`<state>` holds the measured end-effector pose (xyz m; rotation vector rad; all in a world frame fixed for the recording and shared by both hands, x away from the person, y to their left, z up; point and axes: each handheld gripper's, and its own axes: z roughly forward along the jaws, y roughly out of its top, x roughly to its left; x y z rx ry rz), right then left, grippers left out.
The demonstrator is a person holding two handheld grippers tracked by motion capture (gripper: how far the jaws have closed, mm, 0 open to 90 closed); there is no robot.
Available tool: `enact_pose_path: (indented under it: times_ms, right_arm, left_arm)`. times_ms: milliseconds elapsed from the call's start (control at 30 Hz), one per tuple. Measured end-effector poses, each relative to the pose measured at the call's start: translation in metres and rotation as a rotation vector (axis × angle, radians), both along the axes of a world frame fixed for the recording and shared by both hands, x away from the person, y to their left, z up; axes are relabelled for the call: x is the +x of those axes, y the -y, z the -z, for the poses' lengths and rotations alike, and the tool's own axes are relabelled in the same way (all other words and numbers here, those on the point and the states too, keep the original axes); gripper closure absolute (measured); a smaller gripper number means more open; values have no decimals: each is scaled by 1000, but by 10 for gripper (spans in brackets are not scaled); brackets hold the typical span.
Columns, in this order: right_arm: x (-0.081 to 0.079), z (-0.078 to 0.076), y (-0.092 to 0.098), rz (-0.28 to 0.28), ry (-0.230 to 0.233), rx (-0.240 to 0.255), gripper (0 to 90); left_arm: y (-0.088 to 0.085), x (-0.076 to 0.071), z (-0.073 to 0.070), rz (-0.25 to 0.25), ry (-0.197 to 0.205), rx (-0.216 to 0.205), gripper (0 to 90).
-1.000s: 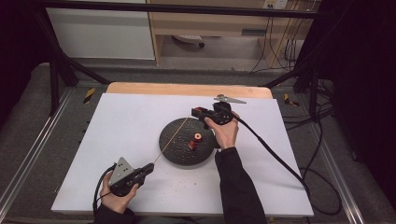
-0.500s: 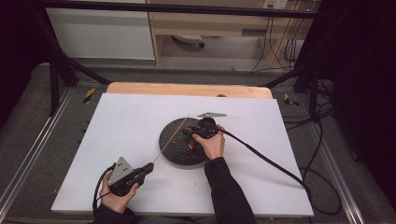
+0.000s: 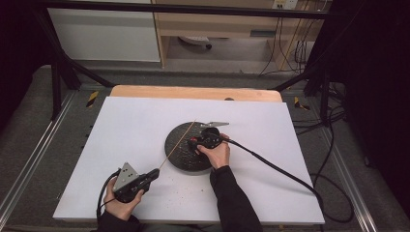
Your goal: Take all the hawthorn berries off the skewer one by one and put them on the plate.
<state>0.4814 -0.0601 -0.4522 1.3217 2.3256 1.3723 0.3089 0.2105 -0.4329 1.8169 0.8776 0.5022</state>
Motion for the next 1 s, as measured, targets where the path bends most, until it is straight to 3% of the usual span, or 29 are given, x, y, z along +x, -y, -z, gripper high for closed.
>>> enact_pose_path:
  times_ms: [267, 467, 700, 1000]
  right_arm:
    - [-10, -31, 11, -22, 65, 34, 491]
    - [-25, -47, 30, -44, 96, 33, 332]
    - [-51, -46, 62, -72, 126, 10, 162]
    - [-77, -31, 107, -70, 154, -24, 98]
  left_arm:
    - [0, 0, 0, 0, -2, -4, 884]
    - [-1, 1, 0, -4, -8, -5, 883]
    - [-1, 4, 0, -5, -22, -1, 884]
    - [2, 10, -4, -10, -41, 7, 883]
